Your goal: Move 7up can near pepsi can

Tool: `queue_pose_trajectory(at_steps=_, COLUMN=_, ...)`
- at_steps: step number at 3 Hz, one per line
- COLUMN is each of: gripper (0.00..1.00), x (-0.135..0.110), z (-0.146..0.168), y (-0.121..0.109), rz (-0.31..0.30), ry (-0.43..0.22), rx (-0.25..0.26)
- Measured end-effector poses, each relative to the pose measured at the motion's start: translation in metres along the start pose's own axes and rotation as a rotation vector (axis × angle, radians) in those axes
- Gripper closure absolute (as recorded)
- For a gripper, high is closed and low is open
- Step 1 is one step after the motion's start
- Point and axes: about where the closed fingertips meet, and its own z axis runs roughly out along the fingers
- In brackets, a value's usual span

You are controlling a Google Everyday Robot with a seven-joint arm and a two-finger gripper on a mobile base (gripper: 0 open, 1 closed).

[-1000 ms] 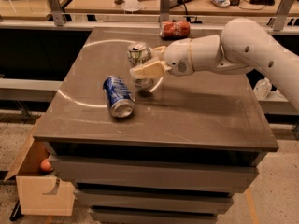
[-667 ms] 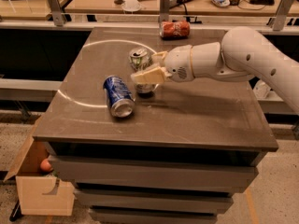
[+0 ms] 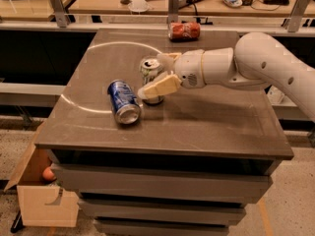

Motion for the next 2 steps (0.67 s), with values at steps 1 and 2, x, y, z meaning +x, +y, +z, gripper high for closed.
queue_pose_trajectory(at_steps=1, gripper=0.00, x=-0.004, z=-0.012, y=-0.009, rz=-0.006, ry=-0.020, rx=0.054)
queue_pose_trajectory(at_steps=2, gripper=0.00, x=0.003, z=-0.060, y=-0.027, rz=-0.015, ry=0.030, rx=0.201)
